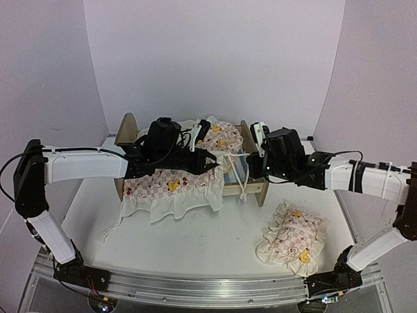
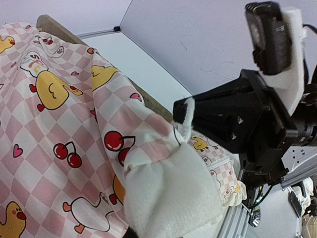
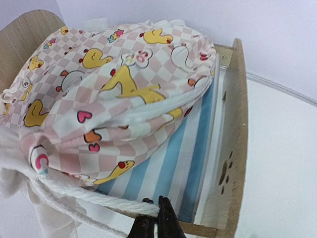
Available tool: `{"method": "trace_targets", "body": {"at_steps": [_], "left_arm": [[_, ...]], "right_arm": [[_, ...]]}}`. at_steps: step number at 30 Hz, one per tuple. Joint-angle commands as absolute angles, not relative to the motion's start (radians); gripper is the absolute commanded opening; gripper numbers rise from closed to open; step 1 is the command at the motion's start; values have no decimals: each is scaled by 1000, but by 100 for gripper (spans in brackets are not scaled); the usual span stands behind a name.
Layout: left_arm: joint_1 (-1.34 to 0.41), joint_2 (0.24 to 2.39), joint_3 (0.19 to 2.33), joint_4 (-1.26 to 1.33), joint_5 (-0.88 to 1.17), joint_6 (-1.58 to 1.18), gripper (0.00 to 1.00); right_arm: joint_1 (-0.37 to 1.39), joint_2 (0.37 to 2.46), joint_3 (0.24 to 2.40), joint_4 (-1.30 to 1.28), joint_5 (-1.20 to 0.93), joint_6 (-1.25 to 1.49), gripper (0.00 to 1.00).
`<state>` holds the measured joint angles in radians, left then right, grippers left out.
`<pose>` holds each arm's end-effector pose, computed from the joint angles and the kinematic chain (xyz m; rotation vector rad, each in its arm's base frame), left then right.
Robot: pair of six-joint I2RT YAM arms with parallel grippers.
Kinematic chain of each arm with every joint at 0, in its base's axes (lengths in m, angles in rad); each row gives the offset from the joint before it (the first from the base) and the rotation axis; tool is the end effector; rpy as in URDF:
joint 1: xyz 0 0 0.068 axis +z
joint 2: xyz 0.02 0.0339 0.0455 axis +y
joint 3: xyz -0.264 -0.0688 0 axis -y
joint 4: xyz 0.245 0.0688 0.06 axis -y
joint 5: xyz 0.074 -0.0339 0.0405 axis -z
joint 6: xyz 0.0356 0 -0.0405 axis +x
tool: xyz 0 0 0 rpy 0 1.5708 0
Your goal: Set up the pet bed
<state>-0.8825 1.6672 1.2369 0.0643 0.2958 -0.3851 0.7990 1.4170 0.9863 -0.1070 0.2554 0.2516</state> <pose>0.2423 -0.3109 0.2899 0.7190 1.9649 -1.0975 0.2299 0.2233 0.2711 -0.4211 2.0679 0.3657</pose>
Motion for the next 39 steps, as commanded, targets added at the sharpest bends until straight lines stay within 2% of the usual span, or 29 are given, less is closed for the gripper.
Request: {"method": "trace_targets", "body": {"at_steps": [1, 6, 12, 20, 34, 39], "left_arm": [[-882, 1712, 1313, 136, 322, -408, 0], [-883, 1744, 1353, 139, 295, -413, 0], [-883, 1759, 1365, 138, 293, -418, 0], [-882, 1773, 1374, 142, 293, -424, 0], [-882, 1768, 1383, 140, 306, -428, 0], [-882, 1783, 1397, 141, 313, -438, 0]], "right_arm": [[786, 1424, 1094, -199, 384, 86, 0], [776, 1463, 1255, -306, 351, 9, 0], [776, 1446, 1325, -398, 391, -75, 0], [710, 1491, 1294, -290, 282, -131, 0], [709, 1536, 1246, -302, 395, -123, 0], [709, 1567, 1218, -311, 313, -42, 0]]}}
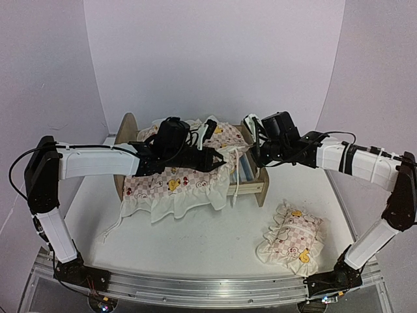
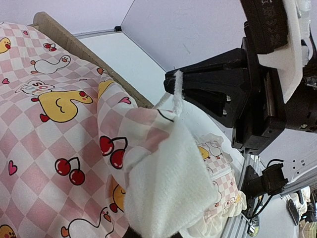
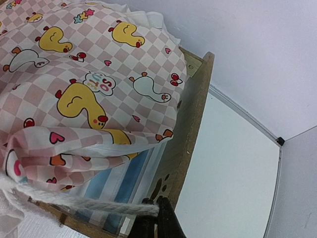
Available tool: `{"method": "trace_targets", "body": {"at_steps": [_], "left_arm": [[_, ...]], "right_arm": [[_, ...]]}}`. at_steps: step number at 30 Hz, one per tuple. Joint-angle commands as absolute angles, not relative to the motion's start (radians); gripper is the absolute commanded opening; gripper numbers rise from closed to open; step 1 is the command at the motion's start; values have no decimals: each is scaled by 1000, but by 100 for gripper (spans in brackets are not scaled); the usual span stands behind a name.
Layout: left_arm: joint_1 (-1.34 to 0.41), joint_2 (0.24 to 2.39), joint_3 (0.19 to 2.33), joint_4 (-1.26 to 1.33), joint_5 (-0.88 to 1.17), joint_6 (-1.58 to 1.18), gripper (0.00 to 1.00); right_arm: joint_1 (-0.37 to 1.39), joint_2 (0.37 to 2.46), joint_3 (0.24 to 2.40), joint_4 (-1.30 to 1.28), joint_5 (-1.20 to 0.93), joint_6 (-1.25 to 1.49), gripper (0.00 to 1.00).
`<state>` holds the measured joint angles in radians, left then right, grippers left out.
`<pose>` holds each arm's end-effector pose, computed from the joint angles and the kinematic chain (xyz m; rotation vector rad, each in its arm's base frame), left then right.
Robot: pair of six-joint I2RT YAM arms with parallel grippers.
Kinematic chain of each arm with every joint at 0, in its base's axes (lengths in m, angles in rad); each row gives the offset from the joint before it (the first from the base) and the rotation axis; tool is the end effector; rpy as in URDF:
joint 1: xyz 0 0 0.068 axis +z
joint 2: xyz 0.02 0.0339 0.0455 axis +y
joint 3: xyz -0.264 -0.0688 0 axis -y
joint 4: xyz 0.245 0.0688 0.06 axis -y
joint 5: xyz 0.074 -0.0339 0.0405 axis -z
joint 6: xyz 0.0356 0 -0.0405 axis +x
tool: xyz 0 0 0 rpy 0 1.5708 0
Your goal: Set up the pet bed
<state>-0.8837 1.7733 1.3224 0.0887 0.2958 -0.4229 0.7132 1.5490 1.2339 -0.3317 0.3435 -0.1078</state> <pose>0.2589 -0.3319 0.2811 0.6852 1.9816 -1.1221 0.2737 0.2210 0.2938 -0.6930 2.0610 -0.0371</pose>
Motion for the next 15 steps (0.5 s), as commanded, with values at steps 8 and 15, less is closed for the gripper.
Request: {"method": "trace_targets", "body": {"at_steps": [8, 15], "left_arm": [[-882, 1833, 1457, 142, 313, -422, 0], [-889, 1872, 1482, 151, 304, -418, 0]], "right_arm": [[711, 1625, 1249, -374, 263, 239, 0], [712, 1667, 1327, -569, 319, 405, 19]]}}
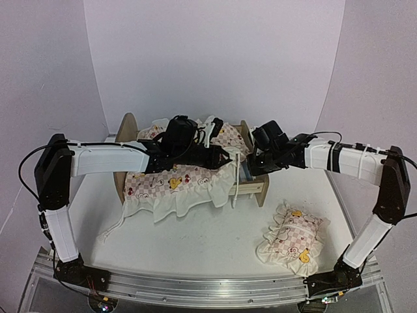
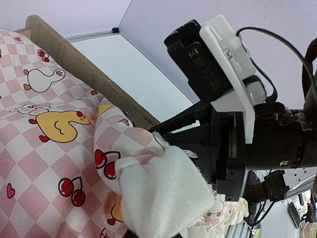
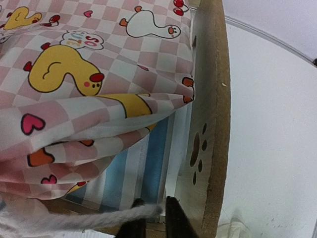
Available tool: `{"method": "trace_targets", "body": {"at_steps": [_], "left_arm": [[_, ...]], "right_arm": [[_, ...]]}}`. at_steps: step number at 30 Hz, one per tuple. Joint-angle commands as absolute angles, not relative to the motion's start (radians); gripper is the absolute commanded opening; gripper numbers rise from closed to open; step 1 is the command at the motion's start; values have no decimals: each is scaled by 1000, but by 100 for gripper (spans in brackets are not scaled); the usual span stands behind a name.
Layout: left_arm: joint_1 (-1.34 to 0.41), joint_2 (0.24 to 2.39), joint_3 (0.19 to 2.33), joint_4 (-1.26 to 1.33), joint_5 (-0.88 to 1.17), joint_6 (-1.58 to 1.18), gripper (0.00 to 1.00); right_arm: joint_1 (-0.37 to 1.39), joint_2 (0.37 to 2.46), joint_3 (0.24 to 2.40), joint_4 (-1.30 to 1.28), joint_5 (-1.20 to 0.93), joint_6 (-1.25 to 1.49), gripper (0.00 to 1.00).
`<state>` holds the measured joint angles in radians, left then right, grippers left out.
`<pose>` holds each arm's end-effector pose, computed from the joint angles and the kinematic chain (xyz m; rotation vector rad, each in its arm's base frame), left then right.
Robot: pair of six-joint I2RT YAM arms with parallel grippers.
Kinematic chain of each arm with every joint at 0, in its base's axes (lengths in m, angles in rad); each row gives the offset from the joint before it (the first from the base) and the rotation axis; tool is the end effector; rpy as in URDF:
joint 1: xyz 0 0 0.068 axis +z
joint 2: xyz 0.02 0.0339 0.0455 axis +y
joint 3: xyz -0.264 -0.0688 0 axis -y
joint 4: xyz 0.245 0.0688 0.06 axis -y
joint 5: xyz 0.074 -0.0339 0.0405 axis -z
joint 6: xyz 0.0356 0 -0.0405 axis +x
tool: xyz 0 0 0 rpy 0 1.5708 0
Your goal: Set up the pet bed
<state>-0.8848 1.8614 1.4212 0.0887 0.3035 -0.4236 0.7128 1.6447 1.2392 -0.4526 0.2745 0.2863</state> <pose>0.2732 -0.3505 0.2791 0.6902 1.9700 -1.1340 0.2780 0.2275 0.2534 -0.3854 2.3597 0.1363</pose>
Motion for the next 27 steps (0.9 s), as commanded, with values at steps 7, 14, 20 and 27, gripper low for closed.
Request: {"method": "trace_targets", "body": {"at_steps": [7, 14, 20, 27], "left_arm": [[-914, 1920, 1520, 162, 256, -421, 0], [-919, 1942, 1532, 205, 204, -440, 0], [-944, 1964, 1544, 209, 225, -434, 0], [-969, 1949, 1503, 205, 158, -409, 0]], "right_arm": [[714, 1577, 1279, -765, 262, 453, 39], [785, 1351, 1011, -626, 129, 492, 60], [799, 1231, 737, -262, 78, 540, 57], [776, 1331, 744, -96, 346, 592, 39]]}}
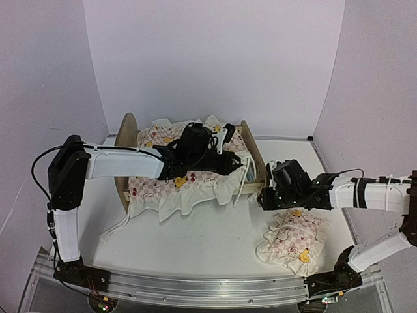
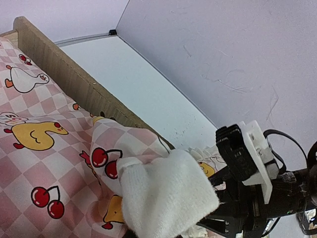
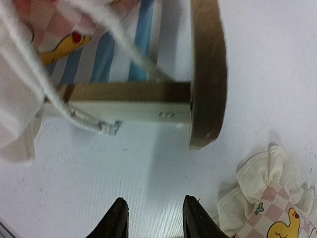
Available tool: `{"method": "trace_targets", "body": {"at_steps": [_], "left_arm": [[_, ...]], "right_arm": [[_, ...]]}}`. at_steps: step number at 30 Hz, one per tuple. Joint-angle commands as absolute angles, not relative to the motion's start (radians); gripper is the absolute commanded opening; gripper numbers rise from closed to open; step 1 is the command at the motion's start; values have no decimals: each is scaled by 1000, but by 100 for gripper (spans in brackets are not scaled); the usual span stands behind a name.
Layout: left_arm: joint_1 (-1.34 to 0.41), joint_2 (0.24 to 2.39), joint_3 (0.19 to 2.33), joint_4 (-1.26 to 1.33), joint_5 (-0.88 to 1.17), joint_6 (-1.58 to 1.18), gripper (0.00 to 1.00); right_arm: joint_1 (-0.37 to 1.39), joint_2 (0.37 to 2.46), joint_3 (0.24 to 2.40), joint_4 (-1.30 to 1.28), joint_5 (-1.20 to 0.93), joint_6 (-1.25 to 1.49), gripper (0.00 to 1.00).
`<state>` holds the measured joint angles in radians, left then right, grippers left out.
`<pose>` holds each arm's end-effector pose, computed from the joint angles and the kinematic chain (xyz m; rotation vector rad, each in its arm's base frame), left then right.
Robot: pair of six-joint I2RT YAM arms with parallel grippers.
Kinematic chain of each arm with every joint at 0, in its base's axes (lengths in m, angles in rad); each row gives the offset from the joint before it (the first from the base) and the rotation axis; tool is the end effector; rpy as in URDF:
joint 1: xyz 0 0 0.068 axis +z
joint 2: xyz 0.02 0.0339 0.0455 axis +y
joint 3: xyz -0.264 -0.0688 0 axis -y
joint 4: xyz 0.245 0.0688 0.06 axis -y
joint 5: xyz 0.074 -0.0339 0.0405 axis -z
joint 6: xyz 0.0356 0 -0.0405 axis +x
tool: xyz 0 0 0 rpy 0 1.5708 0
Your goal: Set up the pet bed
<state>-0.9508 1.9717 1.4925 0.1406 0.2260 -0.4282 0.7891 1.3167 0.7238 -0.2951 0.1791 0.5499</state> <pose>0.2670 -0.3877 0.2607 0.6942 1.9534 -1.1117 0.1871 0.1795 0.1973 -0.2168 2.4660 0.3714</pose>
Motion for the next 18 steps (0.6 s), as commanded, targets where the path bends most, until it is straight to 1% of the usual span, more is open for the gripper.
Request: {"method": "trace_targets", "body": {"at_steps": [1, 6, 8, 11, 15, 18], "left_arm": [[-976, 1946, 1496, 204, 123, -398, 0], [-1006, 1989, 1550, 184, 33, -386, 0], [-1007, 2040, 1595, 152, 35, -395, 0], [-1008, 2110, 1642, 123, 66, -403, 0], [-1008, 2132, 1641, 117, 43, -391, 0], [-1009, 2124, 1640, 91, 14, -378, 0]], "right_arm": [[775, 1327, 736, -76, 364, 591, 39], [775, 1306, 720, -51, 423, 571, 38], [775, 1308, 704, -33, 401, 555, 38], [775, 1340, 690, 6, 390, 521, 36], [766, 1380, 679, 127, 424, 460, 26], [717, 1433, 706, 211, 382, 411, 14]]}}
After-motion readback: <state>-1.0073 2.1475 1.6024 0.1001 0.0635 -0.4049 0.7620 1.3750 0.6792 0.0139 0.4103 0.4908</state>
